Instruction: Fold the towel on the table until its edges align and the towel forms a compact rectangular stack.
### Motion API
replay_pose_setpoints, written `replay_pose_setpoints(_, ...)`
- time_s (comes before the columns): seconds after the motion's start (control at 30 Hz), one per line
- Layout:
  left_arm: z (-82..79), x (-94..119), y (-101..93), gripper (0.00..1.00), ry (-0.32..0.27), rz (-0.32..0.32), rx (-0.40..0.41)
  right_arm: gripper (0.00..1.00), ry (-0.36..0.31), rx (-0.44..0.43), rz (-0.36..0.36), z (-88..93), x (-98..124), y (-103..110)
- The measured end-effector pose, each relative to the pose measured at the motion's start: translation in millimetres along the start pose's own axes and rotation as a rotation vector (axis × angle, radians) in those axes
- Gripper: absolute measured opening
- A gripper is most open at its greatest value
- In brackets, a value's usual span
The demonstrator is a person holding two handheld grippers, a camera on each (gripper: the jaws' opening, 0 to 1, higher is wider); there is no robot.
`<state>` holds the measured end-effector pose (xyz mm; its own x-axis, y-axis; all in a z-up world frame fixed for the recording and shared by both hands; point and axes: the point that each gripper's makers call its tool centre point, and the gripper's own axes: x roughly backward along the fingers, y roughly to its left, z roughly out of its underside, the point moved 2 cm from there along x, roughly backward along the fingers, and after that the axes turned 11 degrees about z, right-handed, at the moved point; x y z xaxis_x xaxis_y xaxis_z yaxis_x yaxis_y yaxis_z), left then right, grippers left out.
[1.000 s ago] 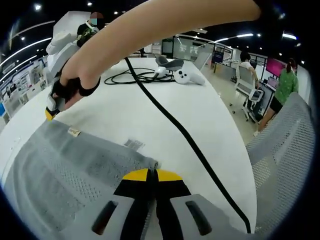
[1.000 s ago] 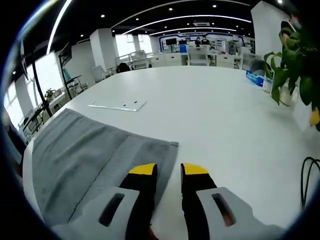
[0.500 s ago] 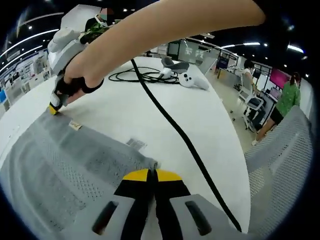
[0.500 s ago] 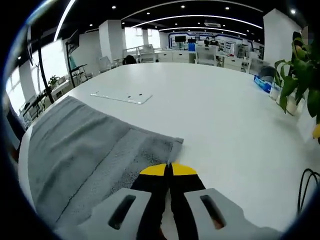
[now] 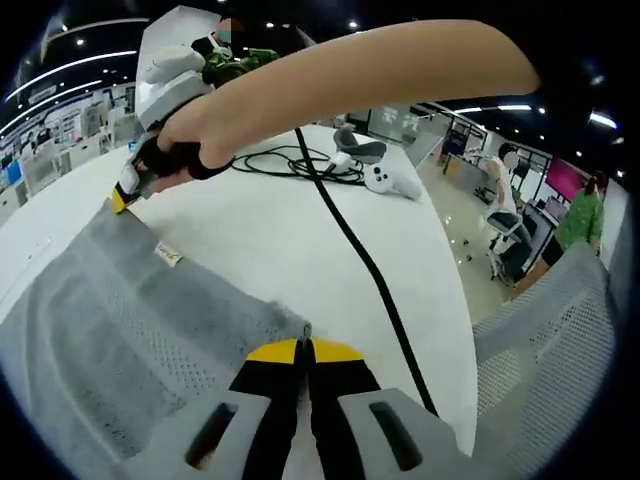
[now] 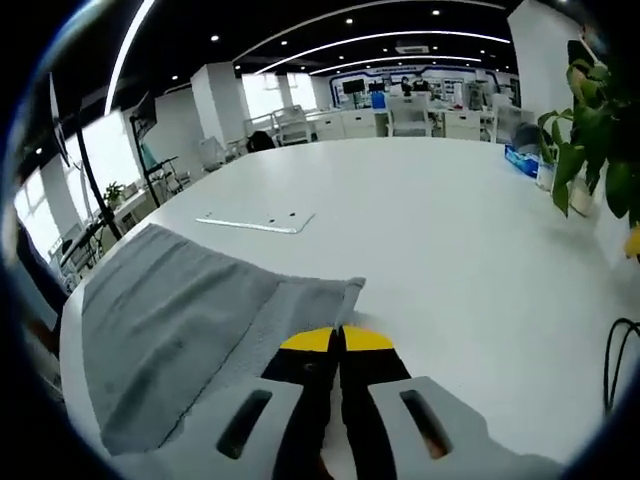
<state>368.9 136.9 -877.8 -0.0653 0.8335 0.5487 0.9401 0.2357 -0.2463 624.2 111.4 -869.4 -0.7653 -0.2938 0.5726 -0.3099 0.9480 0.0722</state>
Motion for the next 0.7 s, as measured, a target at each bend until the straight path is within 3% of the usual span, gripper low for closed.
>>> replay_pose_setpoints(0.27,-15.4,4.4,-2.4,0.02,-0.027,0.003,-0.040,0.00,-0.013,-0.017,-0.006,-13.7,8.1,2.2)
replay_pose_setpoints(0.37,-20.6,6.4,-3.1,0.02,-0.044,0.003,-0.050,0.00,-0.028,-0.014,-0.042,-18.0,11.4,6.3)
replay_pose_setpoints(0.7,-51.5,8.1,-20.6,0.02,-0.143,0.045,-0.083,0.00,-0.049,-0.008,-0.047,-30.1,26.5,-3.7)
